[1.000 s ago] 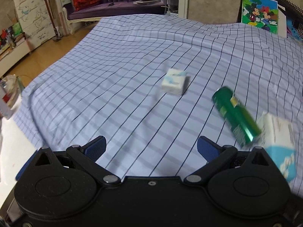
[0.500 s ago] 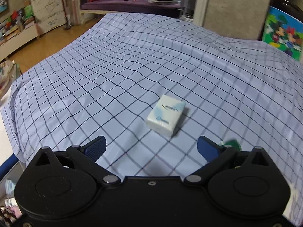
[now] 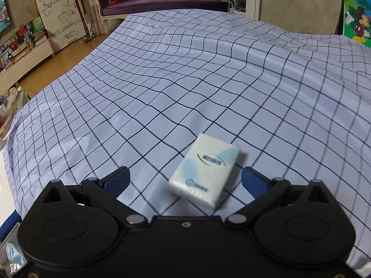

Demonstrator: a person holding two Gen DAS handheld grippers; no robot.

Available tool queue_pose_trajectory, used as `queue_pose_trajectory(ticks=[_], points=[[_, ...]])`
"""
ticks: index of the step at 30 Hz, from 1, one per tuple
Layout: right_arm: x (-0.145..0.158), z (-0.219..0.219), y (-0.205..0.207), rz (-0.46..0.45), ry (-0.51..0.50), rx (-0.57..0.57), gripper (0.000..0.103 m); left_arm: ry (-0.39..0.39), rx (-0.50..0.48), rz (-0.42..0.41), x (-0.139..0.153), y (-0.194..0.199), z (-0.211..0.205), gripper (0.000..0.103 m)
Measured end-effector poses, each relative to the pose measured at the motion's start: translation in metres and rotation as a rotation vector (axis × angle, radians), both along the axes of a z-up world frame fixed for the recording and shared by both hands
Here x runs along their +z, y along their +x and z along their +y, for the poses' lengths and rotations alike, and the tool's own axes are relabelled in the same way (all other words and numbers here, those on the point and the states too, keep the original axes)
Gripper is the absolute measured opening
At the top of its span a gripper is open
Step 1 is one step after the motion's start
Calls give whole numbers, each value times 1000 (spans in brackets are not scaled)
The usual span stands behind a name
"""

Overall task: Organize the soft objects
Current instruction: 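Grasp the white tissue pack with the left gripper while the right gripper holds the snack bag, then carry the tissue pack and snack bag into the white box and open both grippers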

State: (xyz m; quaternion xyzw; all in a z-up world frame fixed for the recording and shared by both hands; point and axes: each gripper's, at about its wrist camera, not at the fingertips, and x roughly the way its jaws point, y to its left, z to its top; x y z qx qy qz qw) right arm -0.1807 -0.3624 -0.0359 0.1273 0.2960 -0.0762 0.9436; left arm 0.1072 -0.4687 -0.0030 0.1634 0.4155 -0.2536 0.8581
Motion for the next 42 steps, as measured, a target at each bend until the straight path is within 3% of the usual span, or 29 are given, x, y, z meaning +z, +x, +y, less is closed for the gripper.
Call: queue_pose_trajectory(ticks=[5,7,9,11,18,27,32,37,42], points=[[-5,-6,1,8,33,-12,56,34,-6,23,-17,11,-12,97],[-7,-5,2,12,33,-17,56,40,-26,52,-24,13,-17,87],[-8,-3,2,15,24,-15,56,29,-70,84,-29,12,-20,63],[-11,-1,4,19,24,-10,56,3,-97,75,-25,6,-18,54],[-10,-4,1,-6,34,-41,56,-52,-83,150,-13,-13,18,52],[-15,-12,3,-54,70,-206,56,-27,-26,149,18,-31,148,52],[-29,1,8,-119,-42,-241,56,-31,3,74,42,-32,231,52],[-30,3,10,-126,-70,-259,56,-67,131,102,56,-17,318,52],[-27,9,23,-53,-116,-281,57,-82,271,129,61,0,392,52]])
